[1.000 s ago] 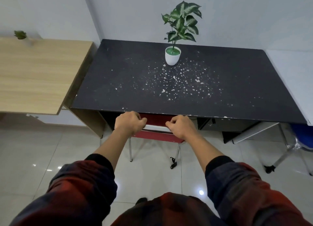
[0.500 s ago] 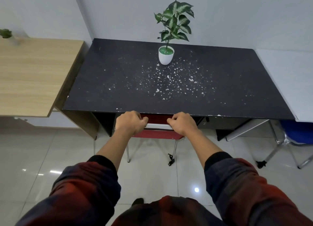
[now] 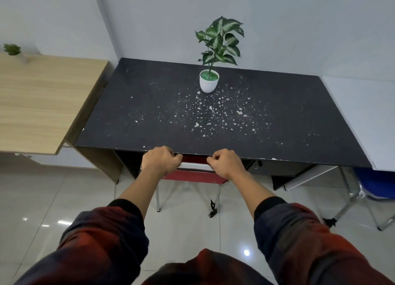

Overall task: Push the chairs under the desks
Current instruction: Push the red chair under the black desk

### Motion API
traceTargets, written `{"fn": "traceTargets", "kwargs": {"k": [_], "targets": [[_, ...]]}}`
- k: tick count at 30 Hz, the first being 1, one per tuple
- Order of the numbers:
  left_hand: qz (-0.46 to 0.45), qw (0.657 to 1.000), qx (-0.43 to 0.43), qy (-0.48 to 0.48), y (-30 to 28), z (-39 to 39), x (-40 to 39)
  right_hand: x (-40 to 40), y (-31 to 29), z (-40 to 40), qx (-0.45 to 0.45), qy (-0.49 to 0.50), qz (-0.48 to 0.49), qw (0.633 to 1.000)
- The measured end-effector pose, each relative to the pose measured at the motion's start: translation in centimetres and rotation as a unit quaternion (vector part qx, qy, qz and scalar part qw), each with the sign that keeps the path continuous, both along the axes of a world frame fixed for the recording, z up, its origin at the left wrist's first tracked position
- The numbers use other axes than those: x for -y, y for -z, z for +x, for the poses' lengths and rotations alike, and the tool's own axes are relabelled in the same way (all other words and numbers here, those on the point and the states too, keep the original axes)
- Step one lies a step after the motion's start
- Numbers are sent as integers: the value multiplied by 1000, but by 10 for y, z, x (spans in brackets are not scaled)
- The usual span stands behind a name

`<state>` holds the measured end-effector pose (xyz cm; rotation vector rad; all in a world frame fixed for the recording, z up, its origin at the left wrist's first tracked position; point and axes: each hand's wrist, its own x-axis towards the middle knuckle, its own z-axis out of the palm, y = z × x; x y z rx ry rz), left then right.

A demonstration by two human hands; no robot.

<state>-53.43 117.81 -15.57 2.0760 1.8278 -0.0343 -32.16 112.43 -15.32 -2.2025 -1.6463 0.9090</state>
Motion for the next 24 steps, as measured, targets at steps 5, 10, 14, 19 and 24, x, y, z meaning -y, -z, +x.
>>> {"fn": "traceTargets", "kwargs": {"k": [5,10,14,19,24], "targets": [[-1,1000,1,-2,0,0,-1,-1,-1,0,5,2,1,1000],[-1,1000,-3,-10,1,1,-1,-1,1,-1,14,21,6,1000],[52,997,1,-51,4,4,3,2,-3,-5,69,58,28,996],[81,989,42,-119,14,3,19,10,-4,-18,135,138,38,980],[80,977,187,-56,27,-30,33,29,8,-43,143,192,37,970]]}}
